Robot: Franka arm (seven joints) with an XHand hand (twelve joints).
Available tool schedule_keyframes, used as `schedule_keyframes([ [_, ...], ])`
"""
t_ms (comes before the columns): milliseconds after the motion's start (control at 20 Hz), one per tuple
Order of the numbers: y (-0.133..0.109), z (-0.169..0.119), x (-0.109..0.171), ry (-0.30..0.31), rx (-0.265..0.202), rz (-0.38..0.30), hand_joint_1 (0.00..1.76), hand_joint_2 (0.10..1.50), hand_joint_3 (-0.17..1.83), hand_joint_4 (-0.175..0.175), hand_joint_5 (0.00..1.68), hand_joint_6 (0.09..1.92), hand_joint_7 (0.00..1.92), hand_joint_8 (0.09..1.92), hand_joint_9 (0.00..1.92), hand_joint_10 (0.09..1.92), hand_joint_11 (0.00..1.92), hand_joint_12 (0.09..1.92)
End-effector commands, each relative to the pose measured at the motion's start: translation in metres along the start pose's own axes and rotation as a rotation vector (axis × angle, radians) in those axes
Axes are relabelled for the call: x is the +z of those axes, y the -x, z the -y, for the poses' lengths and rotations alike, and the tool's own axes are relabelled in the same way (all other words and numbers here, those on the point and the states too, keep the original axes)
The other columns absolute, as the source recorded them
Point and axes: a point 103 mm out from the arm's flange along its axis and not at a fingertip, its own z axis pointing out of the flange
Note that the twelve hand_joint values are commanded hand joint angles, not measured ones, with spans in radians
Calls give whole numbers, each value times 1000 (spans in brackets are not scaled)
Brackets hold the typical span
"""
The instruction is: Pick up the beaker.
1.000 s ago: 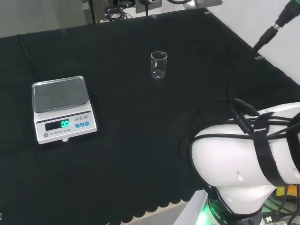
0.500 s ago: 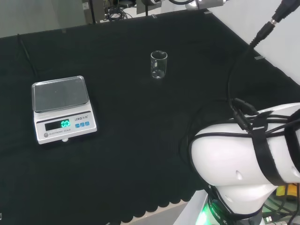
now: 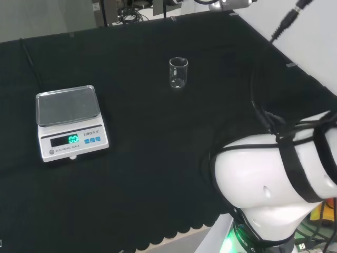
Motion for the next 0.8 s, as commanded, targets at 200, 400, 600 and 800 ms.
schedule_keyframes([
  [200,42,-102,72,-40,29,-31,589,694,306,-15,118,87,54,645,162,823,0,1457],
  [400,56,-133,105,-63,36,-63,591,694,305,-15,113,87,47,650,156,824,0,1455],
  [600,69,-159,140,-110,45,-67,594,695,305,-15,111,87,41,652,152,825,0,1453],
  [800,83,-189,174,-145,56,-57,601,695,304,-15,108,87,36,656,147,826,0,1450],
])
